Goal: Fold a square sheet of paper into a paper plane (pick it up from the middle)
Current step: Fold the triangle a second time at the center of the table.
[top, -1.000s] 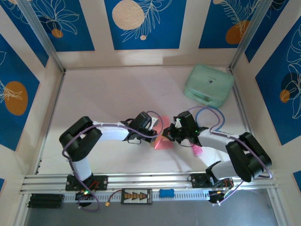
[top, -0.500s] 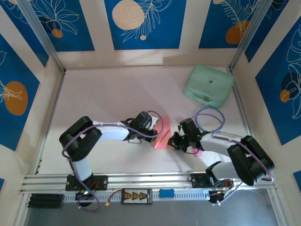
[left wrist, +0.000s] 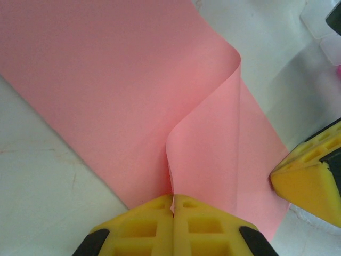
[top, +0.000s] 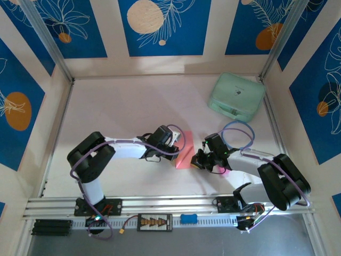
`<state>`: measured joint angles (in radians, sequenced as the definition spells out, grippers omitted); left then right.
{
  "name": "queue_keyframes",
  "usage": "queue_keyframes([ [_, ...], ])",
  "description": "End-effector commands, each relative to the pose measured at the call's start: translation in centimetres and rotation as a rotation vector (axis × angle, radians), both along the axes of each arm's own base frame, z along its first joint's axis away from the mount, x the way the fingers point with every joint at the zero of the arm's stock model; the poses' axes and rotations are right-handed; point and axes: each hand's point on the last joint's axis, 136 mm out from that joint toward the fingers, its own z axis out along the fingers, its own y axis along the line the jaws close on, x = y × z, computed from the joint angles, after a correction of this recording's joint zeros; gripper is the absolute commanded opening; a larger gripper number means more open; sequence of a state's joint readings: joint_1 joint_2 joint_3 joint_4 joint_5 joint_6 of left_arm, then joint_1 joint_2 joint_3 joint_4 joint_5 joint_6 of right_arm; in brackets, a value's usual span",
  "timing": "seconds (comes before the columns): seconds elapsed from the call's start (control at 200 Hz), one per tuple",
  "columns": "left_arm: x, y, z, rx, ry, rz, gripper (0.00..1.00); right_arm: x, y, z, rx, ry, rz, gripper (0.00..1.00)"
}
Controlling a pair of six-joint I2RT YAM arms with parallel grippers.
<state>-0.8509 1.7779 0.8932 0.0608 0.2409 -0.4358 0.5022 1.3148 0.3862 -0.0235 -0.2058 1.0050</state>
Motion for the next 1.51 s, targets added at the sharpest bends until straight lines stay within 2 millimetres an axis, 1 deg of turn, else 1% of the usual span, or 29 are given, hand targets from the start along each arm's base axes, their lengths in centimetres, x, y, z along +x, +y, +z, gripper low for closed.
queue_keyframes([
  [0.0, 0.2, -0.3, -0.1, -0.003, 0.01, -0.024, 0.0, -0.9, -1.2, -1.1, -0.066, 0.051, -0.005, 0.0],
  [0.19, 0.3, -0.2, -0.5, 0.011, 0.013, -0.019, 0.0, -0.9, -1.2, -1.0, -0.065, 0.05, 0.001, 0.0],
  [0.44, 0.6, -0.3, -0.4, 0.014, 0.007, -0.016, 0.0, -0.9, -1.2, -1.0, -0.066, 0.051, 0.008, 0.0],
  [0.685, 0.5, -0.3, -0.8, 0.021, 0.017, -0.022, 0.0, -1.0, -1.2, -1.1, -0.066, 0.054, 0.009, 0.0],
  [0.915, 0.3, 0.1, -1.2, 0.037, 0.022, -0.016, 0.0, -0.9, -1.2, -1.0, -0.066, 0.053, 0.009, 0.0],
  [1.075, 0.3, 0.0, -1.4, 0.036, 0.027, -0.02, 0.0, -0.6, -0.9, -0.7, -0.053, 0.043, 0.014, 0.0],
  [1.185, 0.2, -0.1, -1.4, 0.032, 0.032, -0.027, 0.0, 0.1, -0.5, 0.2, -0.025, 0.016, 0.02, 0.0],
  [1.39, 0.1, -0.2, -1.6, 0.034, 0.04, -0.029, 0.0, 2.7, 1.2, 3.8, 0.099, -0.094, 0.009, 0.0],
  [1.5, 0.1, -0.1, -1.7, 0.035, 0.042, -0.029, 0.0, 3.8, 2.4, 5.2, 0.175, -0.125, 0.003, 0.0],
])
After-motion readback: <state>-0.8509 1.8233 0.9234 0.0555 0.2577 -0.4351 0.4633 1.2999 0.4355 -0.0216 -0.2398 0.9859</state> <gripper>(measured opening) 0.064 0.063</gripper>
